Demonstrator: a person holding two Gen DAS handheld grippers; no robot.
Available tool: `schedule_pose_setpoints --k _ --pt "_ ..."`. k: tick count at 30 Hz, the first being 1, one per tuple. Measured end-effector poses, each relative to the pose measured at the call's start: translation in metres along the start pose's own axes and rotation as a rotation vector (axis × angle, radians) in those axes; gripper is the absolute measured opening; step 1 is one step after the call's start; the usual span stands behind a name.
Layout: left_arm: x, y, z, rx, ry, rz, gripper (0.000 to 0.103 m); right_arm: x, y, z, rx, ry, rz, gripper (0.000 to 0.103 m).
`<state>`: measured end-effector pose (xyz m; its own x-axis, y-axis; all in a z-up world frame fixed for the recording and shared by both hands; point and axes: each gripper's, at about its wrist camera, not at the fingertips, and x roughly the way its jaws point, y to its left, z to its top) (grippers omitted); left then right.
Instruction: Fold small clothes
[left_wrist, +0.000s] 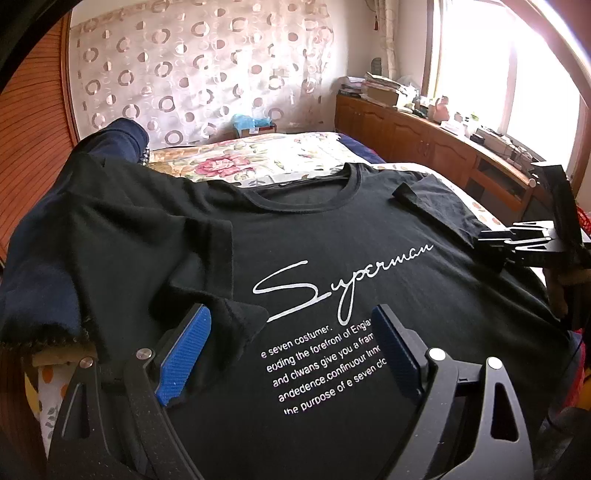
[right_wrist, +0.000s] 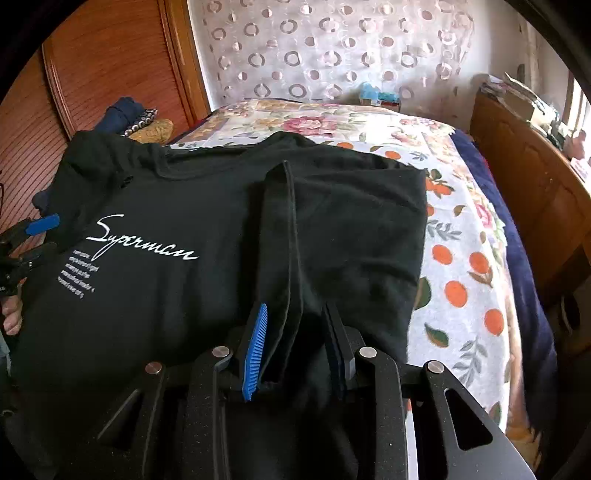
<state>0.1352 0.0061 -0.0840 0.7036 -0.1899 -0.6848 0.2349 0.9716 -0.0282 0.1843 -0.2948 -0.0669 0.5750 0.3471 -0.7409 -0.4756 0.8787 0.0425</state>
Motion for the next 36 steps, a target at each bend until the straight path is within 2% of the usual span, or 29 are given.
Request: schedule_pose_setpoints --k 7,16,21,26,29,33,34,36 --pt "0.001 0.001 0.0 -0.003 0.0 0.001 0.089 -0.002 0.01 -0.003 -0.018 0.007 0.074 0.031" --pt "0.002 0.004 -0.001 -0.013 0.001 0.01 0.089 0.002 0.027 -0.001 -0.067 0.005 0.126 0.031" --pt "0.0 0.01 0.001 -0.017 -0.007 0.029 0.089 0.004 0.017 0.013 -0.075 -0.018 0.086 0.031" --pt "-0.005 0.027 0.008 -0.031 -0.026 0.077 0.089 0.011 -0.009 0.033 -0.065 -0.056 0.002 0.031" --pt "-0.007 0.04 0.018 -0.028 -0.04 0.113 0.089 0.022 -0.025 0.043 -0.062 -0.053 -0.049 0.032" --pt "-0.009 0.061 0.034 -0.035 -0.061 0.152 0.089 0.042 -0.033 0.054 -0.062 -0.034 -0.076 0.032" --pt "-0.01 0.068 0.039 -0.04 -0.069 0.157 0.087 0.048 -0.033 0.057 -0.061 -0.029 -0.078 0.032" --pt "-0.01 0.078 0.045 -0.045 -0.069 0.17 0.078 0.058 -0.035 0.059 -0.059 -0.016 -0.081 0.032"
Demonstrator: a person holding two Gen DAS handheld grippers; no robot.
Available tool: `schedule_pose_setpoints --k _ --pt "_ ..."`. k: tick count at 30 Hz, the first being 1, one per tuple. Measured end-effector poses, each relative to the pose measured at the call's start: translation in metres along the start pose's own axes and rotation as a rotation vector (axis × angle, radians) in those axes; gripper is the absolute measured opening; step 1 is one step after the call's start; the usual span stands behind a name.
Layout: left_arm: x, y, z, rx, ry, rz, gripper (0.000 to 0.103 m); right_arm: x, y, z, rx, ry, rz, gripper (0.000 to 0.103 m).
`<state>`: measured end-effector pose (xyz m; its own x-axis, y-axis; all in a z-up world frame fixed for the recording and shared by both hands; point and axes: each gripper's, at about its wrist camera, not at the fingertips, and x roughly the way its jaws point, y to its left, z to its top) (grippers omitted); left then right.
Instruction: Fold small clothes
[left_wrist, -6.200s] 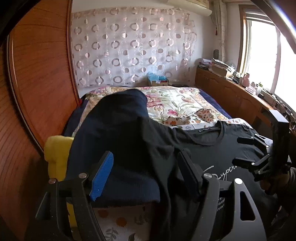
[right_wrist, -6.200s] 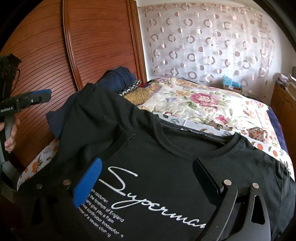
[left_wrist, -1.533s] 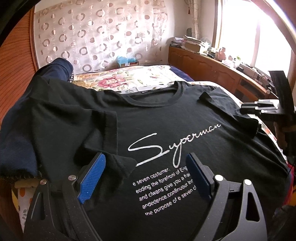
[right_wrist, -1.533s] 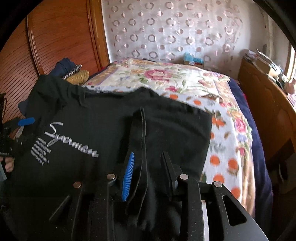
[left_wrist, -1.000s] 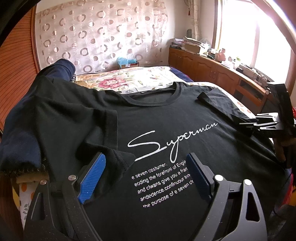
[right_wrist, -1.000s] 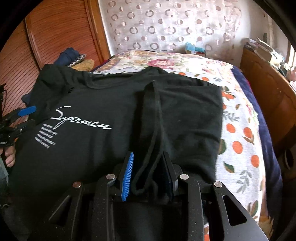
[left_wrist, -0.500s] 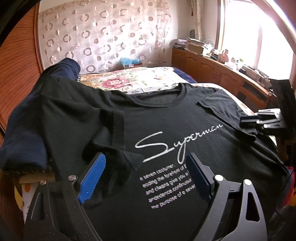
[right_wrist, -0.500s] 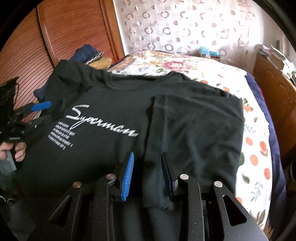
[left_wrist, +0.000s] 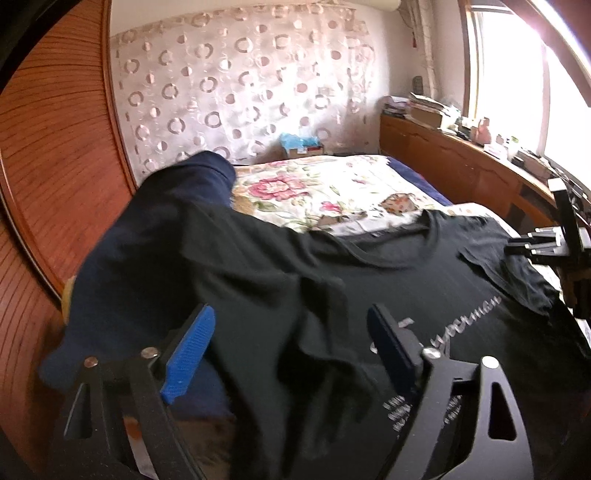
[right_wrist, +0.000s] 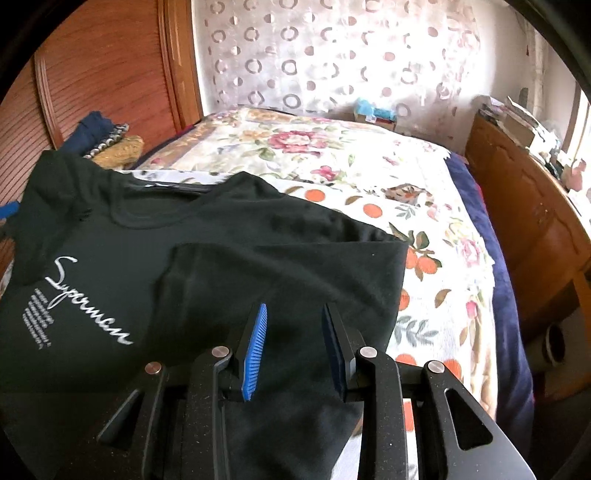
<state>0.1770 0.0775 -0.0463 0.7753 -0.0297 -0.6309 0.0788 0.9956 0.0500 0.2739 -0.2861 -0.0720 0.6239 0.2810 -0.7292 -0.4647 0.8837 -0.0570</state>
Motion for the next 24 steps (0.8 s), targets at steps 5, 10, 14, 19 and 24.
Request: schedule_pose_setpoints --k 5,10,14,19,24 --pt "0.011 0.022 0.019 -0.011 0.008 0.047 0.06 0.012 -0.001 0.0 -0.002 -0.001 0.01 0.034" --pt "0.029 0.037 0.034 -0.002 0.033 0.108 0.06 0.015 -0.004 -0.002 -0.014 -0.015 0.009 0.037" --pt "0.041 0.044 0.04 -0.004 0.05 0.121 0.06 0.016 -0.005 -0.005 -0.014 -0.015 0.011 0.04" --pt "0.049 0.046 0.044 -0.029 0.071 0.087 0.048 0.014 -0.006 -0.004 -0.02 -0.013 0.01 0.043" --pt "0.047 0.042 0.046 -0.012 0.073 0.073 0.016 0.013 -0.008 -0.003 -0.018 -0.013 0.01 0.045"
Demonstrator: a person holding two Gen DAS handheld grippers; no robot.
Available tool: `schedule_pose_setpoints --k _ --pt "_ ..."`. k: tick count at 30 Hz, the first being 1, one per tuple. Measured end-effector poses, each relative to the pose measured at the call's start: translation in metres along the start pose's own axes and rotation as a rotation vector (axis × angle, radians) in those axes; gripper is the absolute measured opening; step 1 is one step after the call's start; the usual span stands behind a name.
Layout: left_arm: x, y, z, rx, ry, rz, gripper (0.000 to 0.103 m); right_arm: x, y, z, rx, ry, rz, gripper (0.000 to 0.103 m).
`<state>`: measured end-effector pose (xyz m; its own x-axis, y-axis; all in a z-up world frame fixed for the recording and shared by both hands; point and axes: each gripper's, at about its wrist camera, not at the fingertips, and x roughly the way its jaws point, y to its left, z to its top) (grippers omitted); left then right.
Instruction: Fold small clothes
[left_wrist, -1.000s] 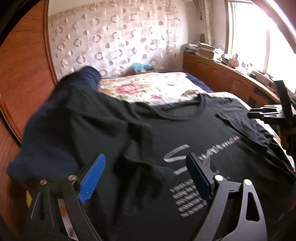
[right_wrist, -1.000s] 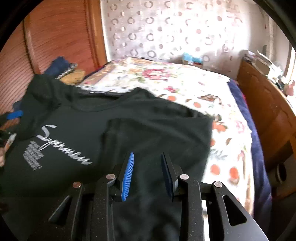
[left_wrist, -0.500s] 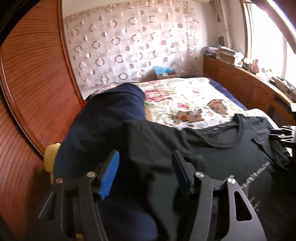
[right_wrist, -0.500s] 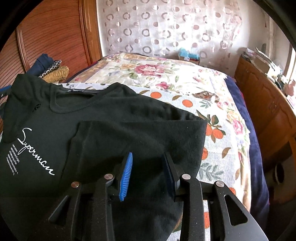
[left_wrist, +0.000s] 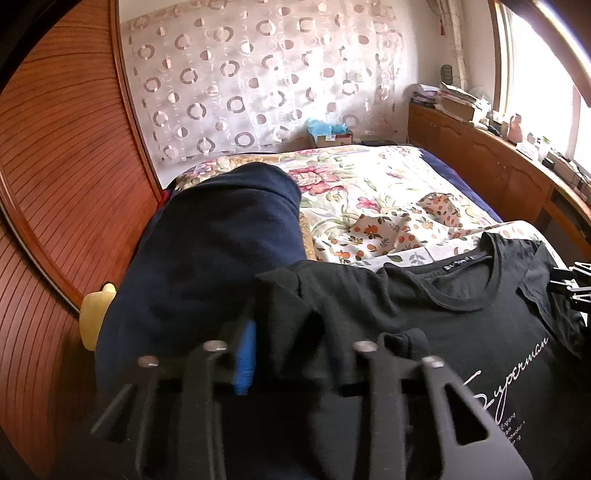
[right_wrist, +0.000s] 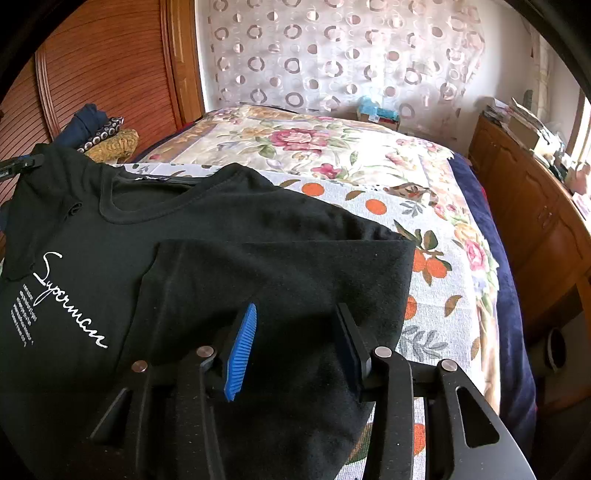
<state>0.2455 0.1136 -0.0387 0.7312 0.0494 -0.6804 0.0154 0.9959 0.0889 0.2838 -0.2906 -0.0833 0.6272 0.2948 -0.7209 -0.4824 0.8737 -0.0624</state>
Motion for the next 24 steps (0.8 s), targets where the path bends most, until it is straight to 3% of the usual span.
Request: schedule_pose_setpoints --k 2,13,16,24 --pt "-0.006 -0.002 0.001 -0.009 -0.018 -0.03 0.006 0.0 0.0 0.0 -0.001 0.0 -0.001 0.045" --pt "-0.044 -0.032 -0.008 0.019 -0.086 -0.155 0.006 -0.006 -0.011 0.0 0.037 -0.018 0.001 0.046" --pt "-0.049 -0.038 -0.014 0.023 -0.091 -0.177 0.006 -0.006 -0.023 0.004 0.056 -0.019 -0.038 0.046" --pt "-0.054 -0.047 -0.025 0.022 -0.089 -0.191 0.006 0.016 -0.056 0.018 0.143 0.019 -0.009 0.046"
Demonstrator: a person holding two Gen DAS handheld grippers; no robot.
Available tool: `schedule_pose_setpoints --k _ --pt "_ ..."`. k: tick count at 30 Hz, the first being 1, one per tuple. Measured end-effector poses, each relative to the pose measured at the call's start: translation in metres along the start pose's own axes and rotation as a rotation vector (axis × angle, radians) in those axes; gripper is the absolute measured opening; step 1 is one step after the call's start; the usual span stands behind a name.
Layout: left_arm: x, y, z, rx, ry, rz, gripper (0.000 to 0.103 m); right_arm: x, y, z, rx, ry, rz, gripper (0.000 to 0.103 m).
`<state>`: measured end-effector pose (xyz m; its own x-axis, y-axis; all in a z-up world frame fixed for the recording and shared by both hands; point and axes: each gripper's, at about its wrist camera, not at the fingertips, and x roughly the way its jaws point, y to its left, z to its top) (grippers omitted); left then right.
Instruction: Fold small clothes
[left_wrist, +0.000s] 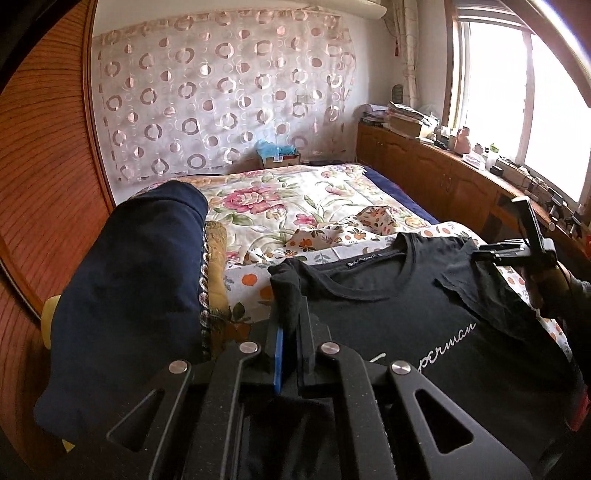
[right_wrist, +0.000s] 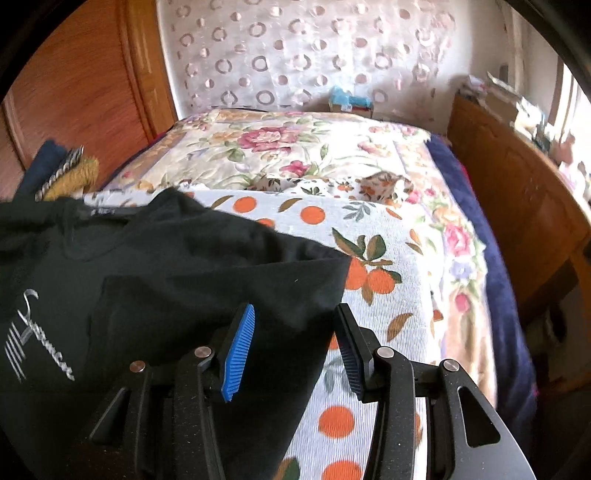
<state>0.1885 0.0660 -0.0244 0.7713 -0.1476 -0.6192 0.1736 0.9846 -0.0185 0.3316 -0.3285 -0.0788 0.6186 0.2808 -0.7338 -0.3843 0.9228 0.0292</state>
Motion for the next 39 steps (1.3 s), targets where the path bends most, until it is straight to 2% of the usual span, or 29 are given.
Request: schedule_pose_setpoints --k 7,12,13,15,16,17,20,26,35,39 --pt "-0.008 -0.002 -0.01 -0.008 0.003 -0.004 0.006 0.01 -0.001 0.01 0.002 -0.008 -0.052 0.046" --pt "-0.013 -0.003 -0.017 -0.013 0.004 -0.008 0.006 0.01 0.012 0.007 -0.052 -0.003 -0.016 0.046" --pt "-0.014 -0.003 -0.019 -0.015 0.006 -0.01 0.006 0.012 0.014 0.008 -0.075 -0.001 0.002 0.043" --pt "-0.014 -0.006 -0.021 -0.017 0.008 -0.013 0.006 0.01 0.022 0.007 -0.119 0.003 0.022 0.027" --pt "-0.015 -0.007 -0.023 -0.017 0.01 -0.015 0.006 0.01 0.025 0.006 -0.131 0.009 0.043 0.012" --pt "-0.016 -0.008 -0.024 -0.017 0.011 -0.015 0.006 0.009 0.029 0.006 -0.146 0.013 0.049 0.009" --pt "-0.023 -0.011 -0.027 -0.014 0.004 -0.015 0.006 0.002 0.04 0.005 -0.197 -0.013 0.01 0.007" --pt "-0.053 -0.012 -0.03 -0.014 -0.038 -0.007 0.006 -0.055 0.053 -0.003 -0.205 -0.149 0.05 0.007" --pt "-0.083 -0.016 -0.05 -0.026 -0.074 -0.009 0.006 -0.129 0.061 -0.055 -0.195 -0.276 0.053 0.006" --pt "-0.095 -0.015 -0.061 -0.033 -0.09 -0.011 0.005 -0.146 0.065 -0.086 -0.237 -0.275 0.032 0.006"
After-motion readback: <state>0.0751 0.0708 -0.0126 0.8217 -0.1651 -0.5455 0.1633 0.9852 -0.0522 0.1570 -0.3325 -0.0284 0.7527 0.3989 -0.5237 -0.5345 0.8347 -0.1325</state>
